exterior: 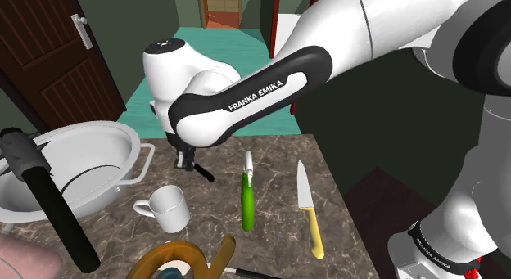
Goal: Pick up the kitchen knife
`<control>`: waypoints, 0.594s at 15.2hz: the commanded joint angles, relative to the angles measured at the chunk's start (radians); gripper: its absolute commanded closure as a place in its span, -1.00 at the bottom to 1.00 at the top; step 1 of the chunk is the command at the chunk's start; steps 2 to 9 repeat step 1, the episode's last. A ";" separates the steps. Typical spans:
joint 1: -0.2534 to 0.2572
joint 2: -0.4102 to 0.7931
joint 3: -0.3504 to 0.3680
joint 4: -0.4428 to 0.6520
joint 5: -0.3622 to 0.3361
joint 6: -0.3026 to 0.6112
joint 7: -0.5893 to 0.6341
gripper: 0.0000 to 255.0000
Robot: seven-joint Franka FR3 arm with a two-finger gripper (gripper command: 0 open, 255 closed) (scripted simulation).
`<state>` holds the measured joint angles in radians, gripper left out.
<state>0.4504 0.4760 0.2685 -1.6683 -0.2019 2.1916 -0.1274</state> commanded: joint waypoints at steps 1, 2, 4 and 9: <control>-0.002 -0.004 0.001 0.005 0.002 -0.009 -0.003 1.00; -0.002 -0.004 0.001 0.005 0.002 -0.009 -0.003 1.00; -0.002 -0.004 0.001 0.005 0.002 -0.009 -0.003 1.00; -0.002 -0.004 0.001 0.005 0.002 -0.009 -0.003 1.00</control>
